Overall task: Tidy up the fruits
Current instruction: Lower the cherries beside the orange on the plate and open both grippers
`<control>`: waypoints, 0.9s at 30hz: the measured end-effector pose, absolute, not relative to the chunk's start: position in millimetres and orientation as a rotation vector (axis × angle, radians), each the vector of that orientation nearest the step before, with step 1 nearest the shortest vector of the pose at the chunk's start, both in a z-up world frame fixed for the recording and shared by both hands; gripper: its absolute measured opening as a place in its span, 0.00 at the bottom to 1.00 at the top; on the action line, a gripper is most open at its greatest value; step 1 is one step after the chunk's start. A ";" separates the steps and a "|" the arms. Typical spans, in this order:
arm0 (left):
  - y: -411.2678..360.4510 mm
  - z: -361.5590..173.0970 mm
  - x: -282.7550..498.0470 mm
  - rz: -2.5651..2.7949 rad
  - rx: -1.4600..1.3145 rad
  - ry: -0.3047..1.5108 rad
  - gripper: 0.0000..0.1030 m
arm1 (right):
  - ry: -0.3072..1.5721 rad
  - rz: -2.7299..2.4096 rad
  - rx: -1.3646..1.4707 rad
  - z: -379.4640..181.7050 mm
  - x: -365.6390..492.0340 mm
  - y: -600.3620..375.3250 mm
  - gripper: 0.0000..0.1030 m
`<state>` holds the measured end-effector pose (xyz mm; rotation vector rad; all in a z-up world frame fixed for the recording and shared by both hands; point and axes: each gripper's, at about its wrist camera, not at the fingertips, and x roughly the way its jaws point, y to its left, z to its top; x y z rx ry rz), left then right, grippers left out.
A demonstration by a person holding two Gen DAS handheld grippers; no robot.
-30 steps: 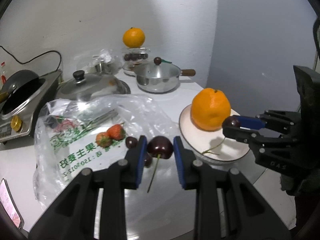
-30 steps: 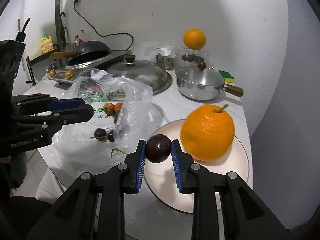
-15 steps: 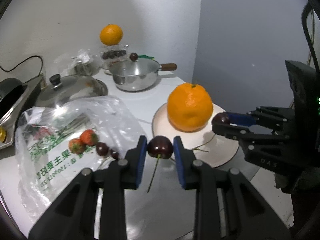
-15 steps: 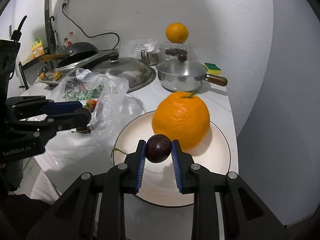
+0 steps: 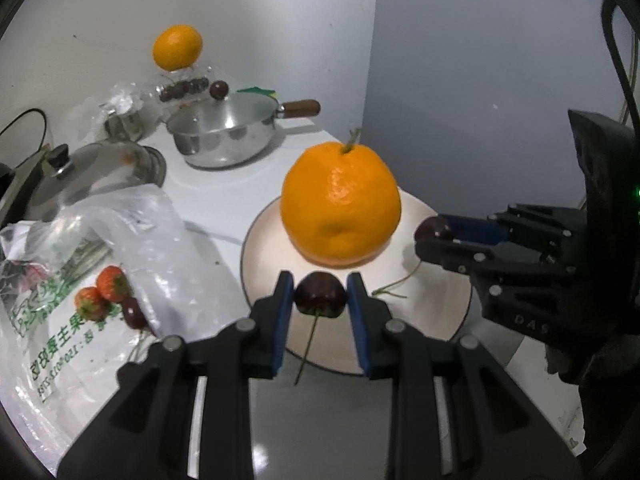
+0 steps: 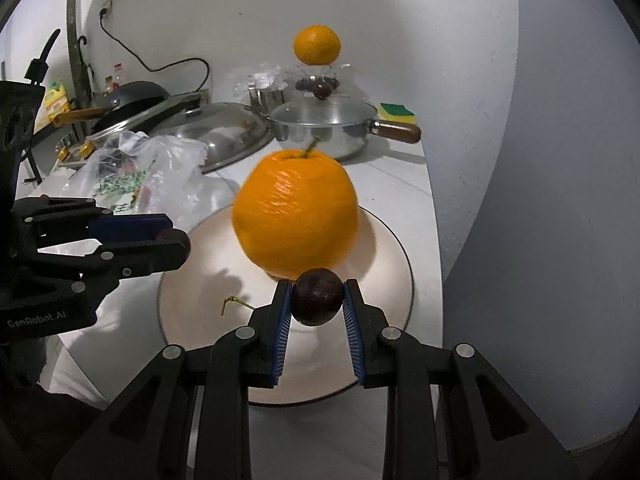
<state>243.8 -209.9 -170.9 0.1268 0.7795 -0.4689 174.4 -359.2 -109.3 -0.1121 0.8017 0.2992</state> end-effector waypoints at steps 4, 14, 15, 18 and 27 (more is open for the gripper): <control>-216.3 -177.0 250.1 -0.472 0.133 0.795 0.27 | 0.805 0.303 -0.109 -115.2 177.9 -363.9 0.27; -224.4 -190.2 262.2 -0.486 0.125 0.830 0.29 | 0.806 0.300 -0.146 -120.5 177.9 -365.2 0.27; -224.6 -190.8 263.2 -0.488 0.126 0.833 0.29 | 0.809 0.298 -0.148 -121.8 178.5 -364.8 0.27; -225.2 -192.0 263.8 -0.487 0.127 0.840 0.29 | 0.815 0.291 -0.159 -124.6 179.7 -364.4 0.27; -221.9 -180.9 255.3 -0.482 0.125 0.811 0.32 | 0.827 0.272 -0.178 -125.3 177.3 -360.0 0.27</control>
